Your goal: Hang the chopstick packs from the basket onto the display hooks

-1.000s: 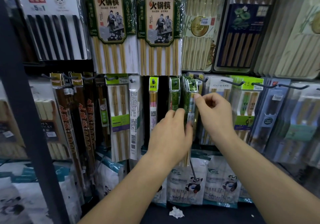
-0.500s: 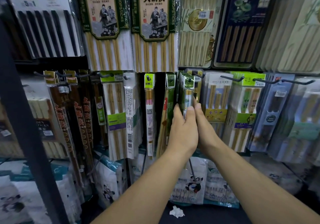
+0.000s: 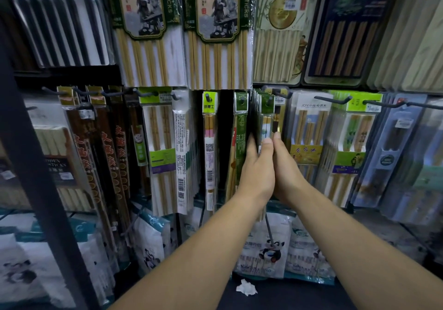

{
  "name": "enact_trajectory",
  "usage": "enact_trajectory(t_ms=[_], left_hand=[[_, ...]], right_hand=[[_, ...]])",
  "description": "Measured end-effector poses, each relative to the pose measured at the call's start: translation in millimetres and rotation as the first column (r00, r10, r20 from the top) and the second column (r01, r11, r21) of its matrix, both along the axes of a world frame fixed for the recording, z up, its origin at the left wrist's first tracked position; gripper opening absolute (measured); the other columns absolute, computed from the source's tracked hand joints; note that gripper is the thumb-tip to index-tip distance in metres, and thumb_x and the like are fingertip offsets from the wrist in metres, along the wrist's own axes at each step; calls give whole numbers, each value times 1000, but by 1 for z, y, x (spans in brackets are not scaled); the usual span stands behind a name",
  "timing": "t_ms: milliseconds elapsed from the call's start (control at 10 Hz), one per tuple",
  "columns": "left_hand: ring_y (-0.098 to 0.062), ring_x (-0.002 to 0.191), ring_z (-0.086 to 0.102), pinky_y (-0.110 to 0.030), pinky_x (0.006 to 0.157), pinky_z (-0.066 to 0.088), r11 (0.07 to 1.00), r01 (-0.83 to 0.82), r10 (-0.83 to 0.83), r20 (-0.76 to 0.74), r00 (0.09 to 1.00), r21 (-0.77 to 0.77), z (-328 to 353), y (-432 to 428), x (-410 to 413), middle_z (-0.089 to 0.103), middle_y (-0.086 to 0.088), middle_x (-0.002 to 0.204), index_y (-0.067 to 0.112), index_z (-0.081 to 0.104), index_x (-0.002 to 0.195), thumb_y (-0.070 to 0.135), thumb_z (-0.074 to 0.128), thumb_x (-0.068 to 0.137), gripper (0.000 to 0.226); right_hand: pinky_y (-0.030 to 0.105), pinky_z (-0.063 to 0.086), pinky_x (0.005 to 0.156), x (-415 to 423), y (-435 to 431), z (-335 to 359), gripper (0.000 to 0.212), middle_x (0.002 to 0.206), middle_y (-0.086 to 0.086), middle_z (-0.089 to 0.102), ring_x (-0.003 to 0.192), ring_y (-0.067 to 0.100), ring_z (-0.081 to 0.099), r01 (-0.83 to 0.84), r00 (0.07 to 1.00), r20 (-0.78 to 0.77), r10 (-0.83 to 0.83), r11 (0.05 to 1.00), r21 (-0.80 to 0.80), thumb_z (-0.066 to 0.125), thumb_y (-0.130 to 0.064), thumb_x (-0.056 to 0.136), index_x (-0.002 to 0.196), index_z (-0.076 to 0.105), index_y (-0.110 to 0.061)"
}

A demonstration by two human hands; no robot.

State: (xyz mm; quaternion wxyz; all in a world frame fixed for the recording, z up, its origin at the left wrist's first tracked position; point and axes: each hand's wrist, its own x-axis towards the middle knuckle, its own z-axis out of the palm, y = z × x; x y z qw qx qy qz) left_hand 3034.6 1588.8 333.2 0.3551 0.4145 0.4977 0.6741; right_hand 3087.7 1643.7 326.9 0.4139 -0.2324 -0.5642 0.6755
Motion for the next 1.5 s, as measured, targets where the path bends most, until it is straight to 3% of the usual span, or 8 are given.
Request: enact_trajectory(t_ms=[300, 400, 500, 600, 800, 1000, 1400, 1500], left_hand=[[2, 139, 40, -24, 115, 30, 970, 16, -108, -372, 922, -241, -46, -87, -3, 36, 28, 149, 35, 21, 162, 63, 39, 103, 68], [5, 88, 61, -21, 76, 49, 966, -124, -34, -587, 809, -226, -50, -120, -17, 65, 28, 97, 34, 63, 121, 55, 42, 104, 34], [-5, 72, 61, -30, 61, 50, 966, -257, 190, -647, 739, -11, -38, -119, -33, 66, 12, 80, 32, 61, 87, 47, 48, 103, 26], [-5, 91, 60, -31, 80, 51, 930, -310, 366, -587, 722, 199, -14, -96, -51, 61, 11, 100, 30, 58, 105, 38, 51, 104, 10], [-13, 146, 38, -39, 122, 32, 992, -118, 121, -395, 911, 32, 14, -49, -61, 40, 0, 161, 20, 32, 159, 42, 43, 108, 56], [5, 125, 34, 10, 69, 32, 1000, -9, 7, -173, 985, -10, 8, -30, -55, 38, 22, 134, 30, 30, 160, 37, 39, 111, 50], [19, 110, 49, 8, 71, 36, 1000, 4, -6, -170, 985, -16, 2, -32, -57, 44, 26, 131, 28, 34, 159, 33, 40, 112, 48], [1, 141, 40, -5, 100, 32, 1000, -3, -2, -206, 978, -24, 1, -54, -54, 41, 16, 155, 27, 28, 161, 30, 44, 111, 53]], right_hand=[[34, 37, 114, 33, -27, -14, 48, 137, -19, 54, 126, -5, 49, 346, 910, 81, -406, 853, 390, 31, -56, 105, 147, 44, -35], [27, 46, 100, 44, -54, -15, 31, 122, -17, 60, 116, -2, 56, 487, 838, -63, -542, 690, 535, 41, -50, 98, 124, 55, -40], [22, 49, 96, 39, -81, -13, 33, 122, -18, 63, 120, 7, 59, 402, 889, -110, -445, 640, 655, 42, -44, 99, 127, 58, -36], [17, 38, 111, 22, -92, -12, 47, 146, -25, 50, 137, -3, 44, 207, 953, 23, -303, 703, 680, 39, -47, 103, 148, 45, -35], [32, 14, 125, -8, -83, -6, 69, 162, -31, 14, 149, -9, 12, 147, 957, 155, -244, 873, 464, 23, -74, 93, 157, 13, -50], [43, 18, 126, -30, -58, 0, 62, 165, -17, 24, 150, 3, 21, 210, 963, 112, -247, 940, 268, 20, -67, 100, 158, 20, -46], [42, 21, 126, -32, -51, -8, 58, 167, -12, 22, 151, 5, 22, 144, 976, 118, -182, 952, 271, 21, -58, 106, 161, 16, -39], [35, 19, 125, -15, -70, -11, 59, 166, -17, 17, 148, 0, 20, 120, 961, 199, -191, 939, 321, 24, -56, 105, 161, 12, -40]])
